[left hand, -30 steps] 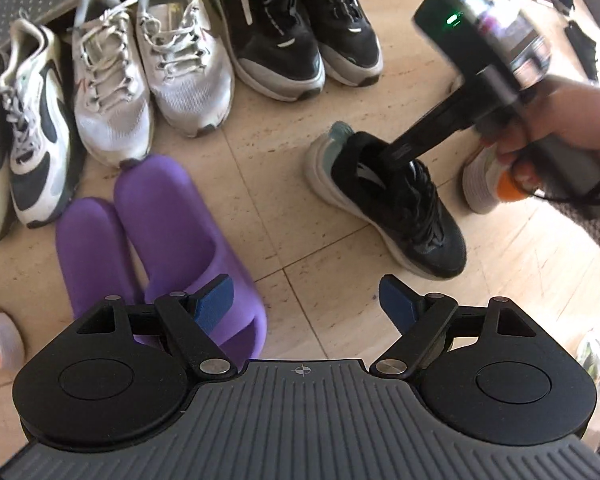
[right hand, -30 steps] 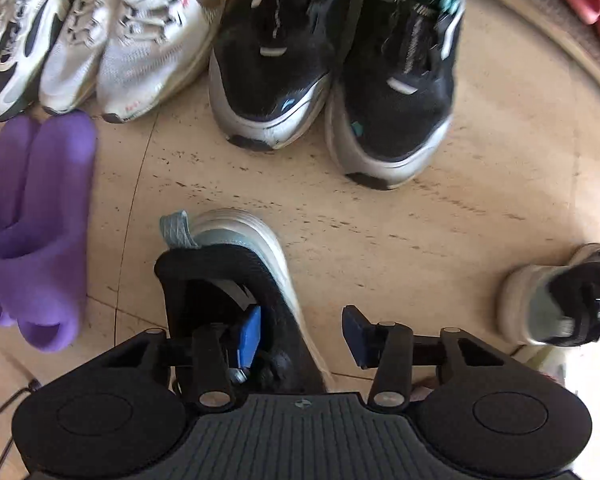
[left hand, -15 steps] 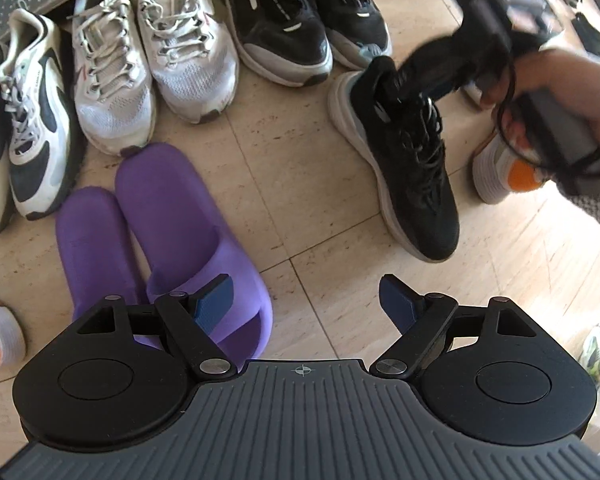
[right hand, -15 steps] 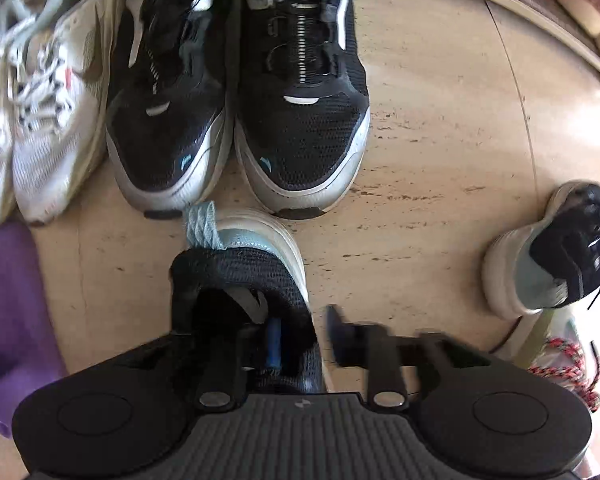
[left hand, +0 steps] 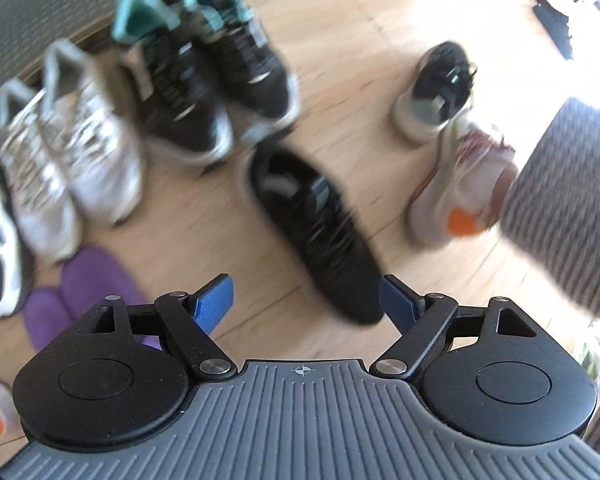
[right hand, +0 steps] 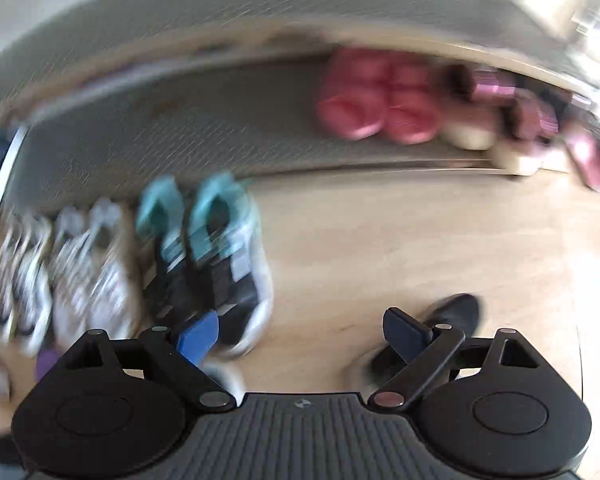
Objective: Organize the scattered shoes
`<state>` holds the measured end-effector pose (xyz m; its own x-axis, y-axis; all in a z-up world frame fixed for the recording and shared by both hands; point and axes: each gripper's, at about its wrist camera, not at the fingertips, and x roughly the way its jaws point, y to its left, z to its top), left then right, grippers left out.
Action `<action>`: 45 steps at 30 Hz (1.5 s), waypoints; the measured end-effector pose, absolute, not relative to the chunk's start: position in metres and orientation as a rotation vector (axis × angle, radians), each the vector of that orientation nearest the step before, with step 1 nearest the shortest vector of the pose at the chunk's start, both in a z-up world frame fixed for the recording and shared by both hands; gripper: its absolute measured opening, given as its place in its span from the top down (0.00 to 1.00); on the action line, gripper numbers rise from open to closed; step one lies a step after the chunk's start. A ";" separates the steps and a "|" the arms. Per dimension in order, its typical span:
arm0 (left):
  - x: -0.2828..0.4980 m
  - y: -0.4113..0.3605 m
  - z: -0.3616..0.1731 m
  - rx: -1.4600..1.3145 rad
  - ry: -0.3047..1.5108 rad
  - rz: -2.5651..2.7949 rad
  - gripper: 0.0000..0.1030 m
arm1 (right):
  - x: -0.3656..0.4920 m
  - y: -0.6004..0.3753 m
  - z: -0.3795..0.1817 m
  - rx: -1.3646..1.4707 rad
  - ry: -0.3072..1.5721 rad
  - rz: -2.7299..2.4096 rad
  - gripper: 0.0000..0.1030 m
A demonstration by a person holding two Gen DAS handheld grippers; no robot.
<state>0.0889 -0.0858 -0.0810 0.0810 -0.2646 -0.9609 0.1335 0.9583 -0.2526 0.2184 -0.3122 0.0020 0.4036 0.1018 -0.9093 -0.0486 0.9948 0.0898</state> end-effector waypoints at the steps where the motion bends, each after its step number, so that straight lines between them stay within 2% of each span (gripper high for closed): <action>1: 0.097 -0.096 -0.081 -0.118 1.461 -0.300 0.18 | 0.224 -0.329 0.001 0.130 1.166 0.058 0.43; 5: 0.148 -0.154 -0.090 -0.184 1.460 -0.298 0.18 | 0.231 -0.380 0.010 0.275 1.126 -0.043 0.39; 7: 0.170 -0.175 -0.101 -0.229 1.464 -0.271 0.20 | 0.231 -0.392 0.016 0.292 1.101 -0.083 0.30; 9: 0.197 -0.194 -0.117 -0.318 1.476 -0.225 0.24 | 0.229 -0.415 0.027 0.384 1.042 -0.129 0.27; 14: 0.242 -0.233 -0.159 -0.498 1.501 -0.116 0.29 | 0.220 -0.436 0.035 0.501 0.982 -0.129 0.23; 18: 0.256 -0.257 -0.185 -0.449 1.527 -0.087 0.37 | 0.221 -0.441 0.040 0.498 0.966 -0.085 0.18; 22: 0.263 -0.282 -0.218 -0.300 1.588 -0.037 0.33 | 0.216 -0.436 0.053 0.423 0.926 -0.070 0.16; 23: 0.264 -0.286 -0.224 -0.271 1.600 -0.042 0.36 | 0.214 -0.435 0.055 0.419 0.918 -0.065 0.16; 24: 0.265 -0.289 -0.227 -0.238 1.613 -0.060 0.52 | 0.212 -0.434 0.059 0.411 0.899 -0.063 0.15; 26: 0.269 -0.297 -0.228 -0.154 1.631 -0.104 0.72 | 0.207 -0.431 0.067 0.395 0.861 -0.060 0.14; 27: 0.269 -0.301 -0.222 -0.096 1.622 -0.122 0.77 | 0.205 -0.430 0.069 0.388 0.845 -0.066 0.13; 31: 0.273 -0.287 -0.175 -0.012 1.543 -0.272 0.79 | 0.203 -0.431 0.068 0.384 0.817 -0.112 0.13; 35: 0.252 -0.231 -0.096 0.075 1.478 -0.456 0.80 | 0.204 -0.439 0.064 0.442 0.804 -0.185 0.13; 39: 0.203 -0.163 -0.029 0.215 1.501 -0.548 0.79 | 0.205 -0.434 0.062 0.525 0.812 -0.214 0.13; 42: 0.158 -0.110 -0.002 0.310 1.554 -0.541 0.79 | 0.204 -0.417 0.057 0.573 0.837 -0.183 0.13; 45: 0.123 -0.070 -0.005 0.358 1.574 -0.502 0.76 | 0.191 -0.381 0.049 0.561 0.847 -0.136 0.13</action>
<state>0.1235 -0.0703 -0.0054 -0.0694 -0.0737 -0.9949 0.5157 0.8510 -0.0990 0.1913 -0.3809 0.0491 0.6630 0.1037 -0.7414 0.3311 0.8476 0.4146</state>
